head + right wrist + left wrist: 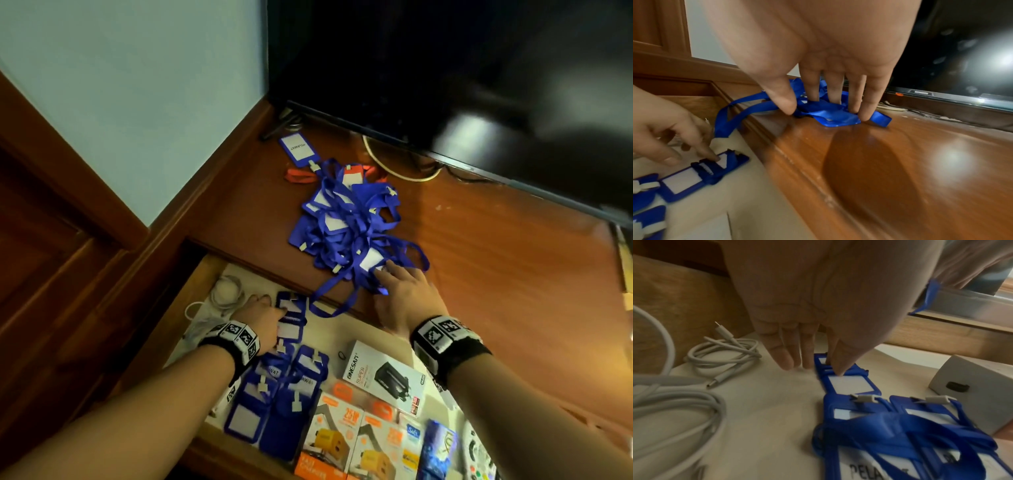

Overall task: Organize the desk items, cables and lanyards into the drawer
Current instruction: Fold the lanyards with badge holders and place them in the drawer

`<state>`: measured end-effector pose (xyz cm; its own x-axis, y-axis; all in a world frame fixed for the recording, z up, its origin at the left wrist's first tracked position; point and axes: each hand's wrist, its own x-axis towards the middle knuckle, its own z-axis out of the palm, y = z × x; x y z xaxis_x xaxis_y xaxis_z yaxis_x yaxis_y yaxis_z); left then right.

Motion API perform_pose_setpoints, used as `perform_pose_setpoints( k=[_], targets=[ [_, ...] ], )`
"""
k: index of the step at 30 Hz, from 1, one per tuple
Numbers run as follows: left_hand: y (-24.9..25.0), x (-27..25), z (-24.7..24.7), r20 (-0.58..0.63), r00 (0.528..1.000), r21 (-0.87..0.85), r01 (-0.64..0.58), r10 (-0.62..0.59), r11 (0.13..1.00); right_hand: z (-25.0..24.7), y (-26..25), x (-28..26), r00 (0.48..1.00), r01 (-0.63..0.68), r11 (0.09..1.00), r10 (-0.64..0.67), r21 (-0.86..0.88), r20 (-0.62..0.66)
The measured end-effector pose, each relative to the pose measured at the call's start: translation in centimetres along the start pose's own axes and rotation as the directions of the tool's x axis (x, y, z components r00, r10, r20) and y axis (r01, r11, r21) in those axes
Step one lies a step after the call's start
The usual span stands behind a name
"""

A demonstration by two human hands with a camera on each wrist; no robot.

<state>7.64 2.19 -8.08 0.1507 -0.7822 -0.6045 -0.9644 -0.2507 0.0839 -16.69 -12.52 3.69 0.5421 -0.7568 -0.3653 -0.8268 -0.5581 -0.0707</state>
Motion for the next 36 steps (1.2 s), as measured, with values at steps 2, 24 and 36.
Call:
perform_pose_setpoints(
  k=[2,24,36],
  targets=[
    [0.3,-0.1,0.0,-0.052,0.998,0.009,-0.025,0.026,1.000,0.3,0.6,-0.8,0.999,-0.022,1.000,0.023,0.020,-0.032],
    [7.6,-6.3,-8.8,-0.535,0.839,-0.225,-0.253,0.098,0.941,-3.7,3.8,-2.0,0.945,-0.025,0.805,0.212,0.593,-0.247],
    [11.3,0.1,-14.6,-0.353,0.920,0.024,-0.172,0.169,0.985,-18.3,2.7,-3.6,0.800,0.388,0.449,0.269,0.805,-0.536]
  ],
)
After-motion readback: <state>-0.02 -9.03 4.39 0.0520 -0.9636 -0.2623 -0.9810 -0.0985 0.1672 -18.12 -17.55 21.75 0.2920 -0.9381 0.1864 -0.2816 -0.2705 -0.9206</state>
